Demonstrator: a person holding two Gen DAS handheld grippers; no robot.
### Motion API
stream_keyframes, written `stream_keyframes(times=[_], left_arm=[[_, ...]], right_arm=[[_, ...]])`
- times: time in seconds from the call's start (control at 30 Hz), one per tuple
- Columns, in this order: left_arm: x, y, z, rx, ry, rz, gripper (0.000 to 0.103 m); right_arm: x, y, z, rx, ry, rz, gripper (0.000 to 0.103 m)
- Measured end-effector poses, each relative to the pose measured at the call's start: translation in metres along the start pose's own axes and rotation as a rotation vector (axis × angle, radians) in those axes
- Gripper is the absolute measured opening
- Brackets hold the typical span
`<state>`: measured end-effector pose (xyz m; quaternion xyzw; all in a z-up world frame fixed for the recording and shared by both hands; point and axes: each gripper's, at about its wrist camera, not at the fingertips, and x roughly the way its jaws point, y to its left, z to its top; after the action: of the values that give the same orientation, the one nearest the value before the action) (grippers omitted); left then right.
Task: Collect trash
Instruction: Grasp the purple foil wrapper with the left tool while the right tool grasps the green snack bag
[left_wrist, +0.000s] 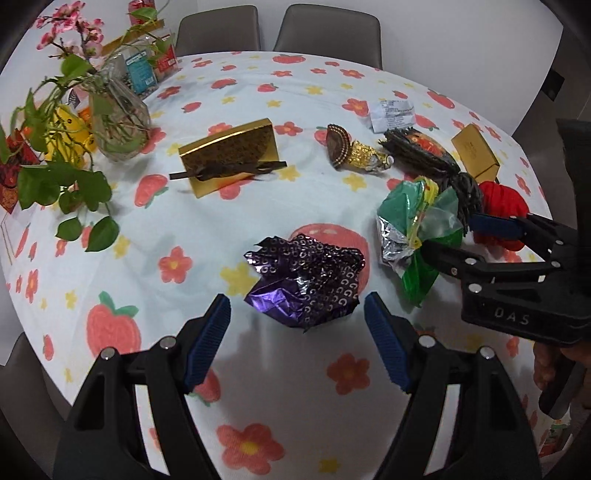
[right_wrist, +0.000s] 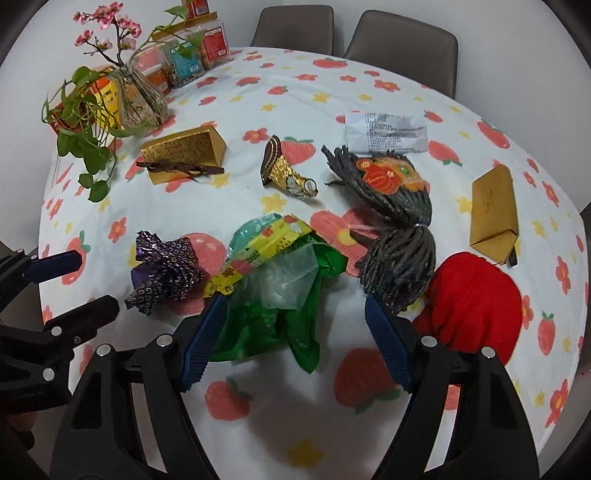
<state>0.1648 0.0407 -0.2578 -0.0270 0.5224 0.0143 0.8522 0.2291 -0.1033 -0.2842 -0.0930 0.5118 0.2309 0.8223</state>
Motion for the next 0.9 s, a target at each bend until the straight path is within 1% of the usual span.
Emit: stream_keyframes(times=[0.07,0.1,0.13,0.17,0.2,0.23,0.27,0.33,0.43,0.53,0.63,0.77,0.9], left_arm=[[0.015,-0.004,-0.001,0.014,0.005,-0.008,0.075],[0.021,-0.006,-0.001,0.019,0.013,-0.006,0.075],[0.027,-0.007,-0.002,0.025,0.019,-0.007,0.071],[0.033,-0.008,-0.003,0.029,0.026,-0.009,0.06],[0.038,-0.008,-0.003,0.03,0.039,-0.014,0.051],[0.043,-0.008,-0.003,0.028,0.059,-0.027,0.038],[0.043,-0.008,-0.004,0.028,0.048,-0.023,0.028],[0.041,-0.008,-0.002,0.041,0.049,-0.047,0.013],[0.031,-0.007,0.0,0.044,0.027,-0.038,0.007],[0.019,-0.005,0.004,0.049,0.012,-0.021,0.006],[-0.002,-0.003,0.007,0.049,-0.009,-0.024,0.006],[-0.032,-0.009,0.011,0.077,-0.04,-0.033,0.006],[-0.06,-0.025,0.012,0.141,-0.068,-0.063,0.006]], right_arm=[[0.009,0.001,-0.003,0.001,0.011,0.019,0.073],[0.012,0.002,-0.004,-0.004,0.016,0.028,0.066],[0.014,0.004,-0.004,-0.01,0.021,0.043,0.058],[0.015,0.005,-0.004,-0.012,0.021,0.057,0.053],[0.015,0.006,-0.004,-0.016,0.022,0.069,0.04],[0.016,0.008,-0.004,-0.022,0.021,0.075,0.036],[0.014,0.01,-0.004,-0.033,0.016,0.079,0.033],[0.01,0.012,-0.002,-0.051,0.01,0.085,0.027],[0.003,0.015,-0.001,-0.061,-0.005,0.096,0.022],[-0.011,0.018,0.001,-0.057,-0.03,0.106,0.02],[-0.03,0.021,0.003,-0.052,-0.058,0.1,0.02],[-0.062,0.019,0.001,-0.027,-0.095,0.075,0.02],[-0.099,0.01,-0.012,0.023,-0.134,0.028,0.02]])
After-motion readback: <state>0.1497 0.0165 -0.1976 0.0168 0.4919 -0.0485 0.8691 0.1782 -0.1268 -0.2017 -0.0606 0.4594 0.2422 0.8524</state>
